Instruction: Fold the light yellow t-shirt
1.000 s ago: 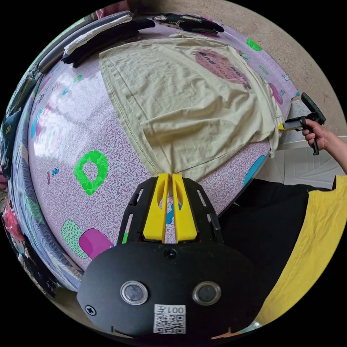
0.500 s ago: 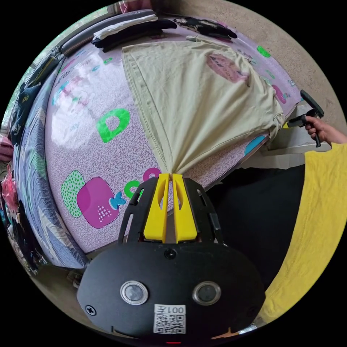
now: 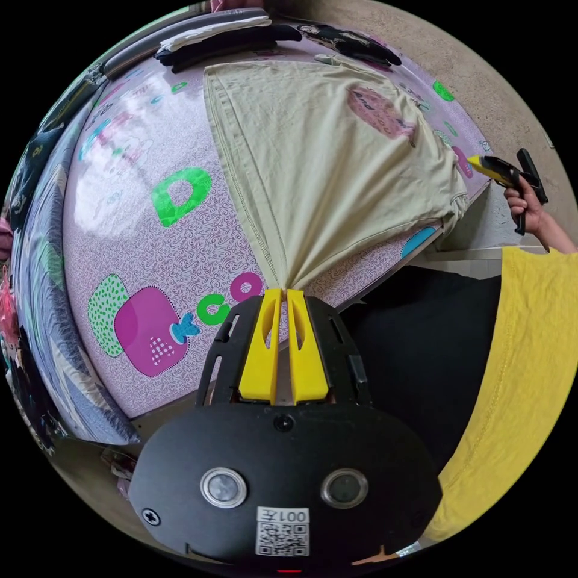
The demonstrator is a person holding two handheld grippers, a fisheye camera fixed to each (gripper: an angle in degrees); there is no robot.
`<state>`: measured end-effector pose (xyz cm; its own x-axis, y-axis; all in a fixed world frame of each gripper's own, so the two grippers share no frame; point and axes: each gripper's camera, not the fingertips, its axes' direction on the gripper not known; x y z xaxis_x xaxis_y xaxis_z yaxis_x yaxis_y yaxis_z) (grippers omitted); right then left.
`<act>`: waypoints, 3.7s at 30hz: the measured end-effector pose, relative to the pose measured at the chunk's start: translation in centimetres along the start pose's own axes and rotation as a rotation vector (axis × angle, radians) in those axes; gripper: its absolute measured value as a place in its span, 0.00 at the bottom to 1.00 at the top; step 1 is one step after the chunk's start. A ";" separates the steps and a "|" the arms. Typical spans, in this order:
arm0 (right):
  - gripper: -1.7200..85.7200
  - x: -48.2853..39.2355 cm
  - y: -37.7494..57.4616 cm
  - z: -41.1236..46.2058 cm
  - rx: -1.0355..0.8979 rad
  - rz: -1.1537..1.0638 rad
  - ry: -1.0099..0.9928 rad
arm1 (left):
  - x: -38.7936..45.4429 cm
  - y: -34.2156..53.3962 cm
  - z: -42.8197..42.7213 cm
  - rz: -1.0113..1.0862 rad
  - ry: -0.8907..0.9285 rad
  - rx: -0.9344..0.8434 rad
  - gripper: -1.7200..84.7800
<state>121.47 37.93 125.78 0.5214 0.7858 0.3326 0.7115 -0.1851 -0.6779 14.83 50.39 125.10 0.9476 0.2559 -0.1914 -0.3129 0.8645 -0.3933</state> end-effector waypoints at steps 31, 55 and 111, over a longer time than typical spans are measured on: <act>0.05 -31.1 -19.2 26.9 -0.340 -1.251 0.163 | 3.4 9.3 -8.7 -0.439 0.020 -0.014 0.01; 0.02 -40.8 -18.1 47.3 -0.386 -1.553 0.380 | -1.0 22.6 -20.1 -0.498 0.249 0.469 0.01; 0.02 -32.4 -16.4 39.3 -0.428 -1.171 -0.136 | -11.9 17.9 -30.4 -0.553 0.143 0.502 0.05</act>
<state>74.41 38.64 100.32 -0.5611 0.6572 0.5032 0.8230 0.5078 0.2545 -4.07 49.71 93.00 0.9295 -0.3009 -0.2132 0.3046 0.9523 -0.0159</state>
